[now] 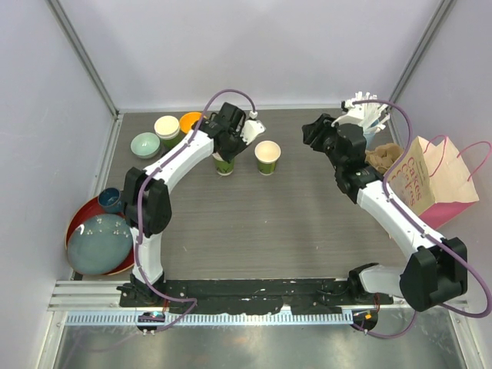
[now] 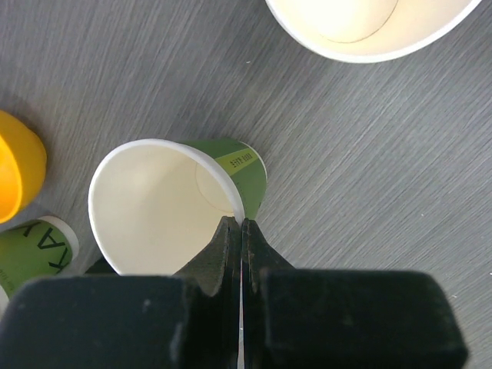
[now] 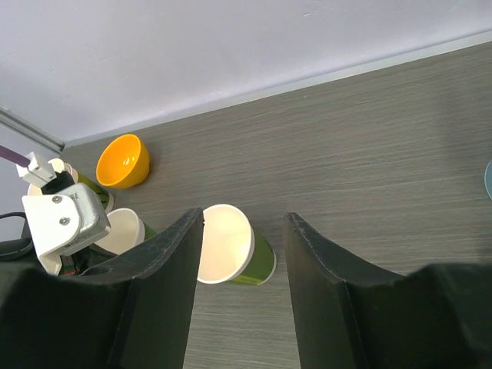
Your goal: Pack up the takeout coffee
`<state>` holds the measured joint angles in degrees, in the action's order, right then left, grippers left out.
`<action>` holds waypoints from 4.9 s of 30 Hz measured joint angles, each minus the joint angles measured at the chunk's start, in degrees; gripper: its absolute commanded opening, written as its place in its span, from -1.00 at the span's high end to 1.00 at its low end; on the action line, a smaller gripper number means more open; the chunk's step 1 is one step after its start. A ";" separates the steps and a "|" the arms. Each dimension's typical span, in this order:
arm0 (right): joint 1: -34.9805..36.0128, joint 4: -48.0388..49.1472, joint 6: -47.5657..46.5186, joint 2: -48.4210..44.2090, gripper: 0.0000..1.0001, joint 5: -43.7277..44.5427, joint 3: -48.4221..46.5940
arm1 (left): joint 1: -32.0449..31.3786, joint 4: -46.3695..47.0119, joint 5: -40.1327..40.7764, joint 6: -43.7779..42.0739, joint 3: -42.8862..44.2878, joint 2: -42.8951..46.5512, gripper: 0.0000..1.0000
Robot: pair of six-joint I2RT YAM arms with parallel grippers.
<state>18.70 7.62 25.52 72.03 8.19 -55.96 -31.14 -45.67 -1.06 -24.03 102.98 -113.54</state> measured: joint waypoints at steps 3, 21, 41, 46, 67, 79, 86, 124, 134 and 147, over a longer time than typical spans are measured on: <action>-0.07 -0.04 -0.35 -0.83 -0.03 0.35 0.55 | -0.04 0.48 -0.09 0.15 -0.96 0.00 1.00; -0.07 0.07 -1.46 -3.04 -0.04 1.11 1.55 | -0.24 6.67 -1.60 1.36 -6.75 1.25 1.00; -0.07 0.00 -2.21 -3.21 -0.09 1.09 1.55 | -0.24 4.15 -4.35 1.90 -5.31 2.58 0.36; -0.07 -0.24 -2.62 -3.43 -0.09 0.76 1.55 | -0.24 2.01 -4.63 1.16 -2.49 2.56 -0.04; -0.07 -3.30 -6.19 -5.64 -0.10 -6.43 1.66 | 25.66 -1.33 -2.38 2.14 -6.19 12.87 -0.18; -0.07 -3.37 -7.45 -4.26 -0.10 -9.79 1.79 | 27.52 2.51 -2.62 -1.53 -6.84 2.71 0.05; -0.07 -3.39 -7.48 -4.11 -0.10 -10.23 1.88 | 27.58 5.51 -2.60 -2.36 -6.84 2.25 0.19; -0.07 -5.20 -7.48 -2.25 -0.10 -11.28 1.86 | 29.38 5.22 -6.69 -1.84 -6.10 -2.97 1.00; -0.07 -5.57 -7.50 -2.25 -0.10 -11.28 1.86 | 29.40 6.03 -6.71 -0.33 -8.96 1.97 1.00; -0.07 -5.60 -7.41 -2.25 -0.11 -11.28 1.86 | 29.05 9.44 -5.70 12.81 -10.21 1.75 0.20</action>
<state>18.63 2.02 18.11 69.78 -3.09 -54.11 -2.09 -36.23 -6.76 -11.22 92.77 -111.79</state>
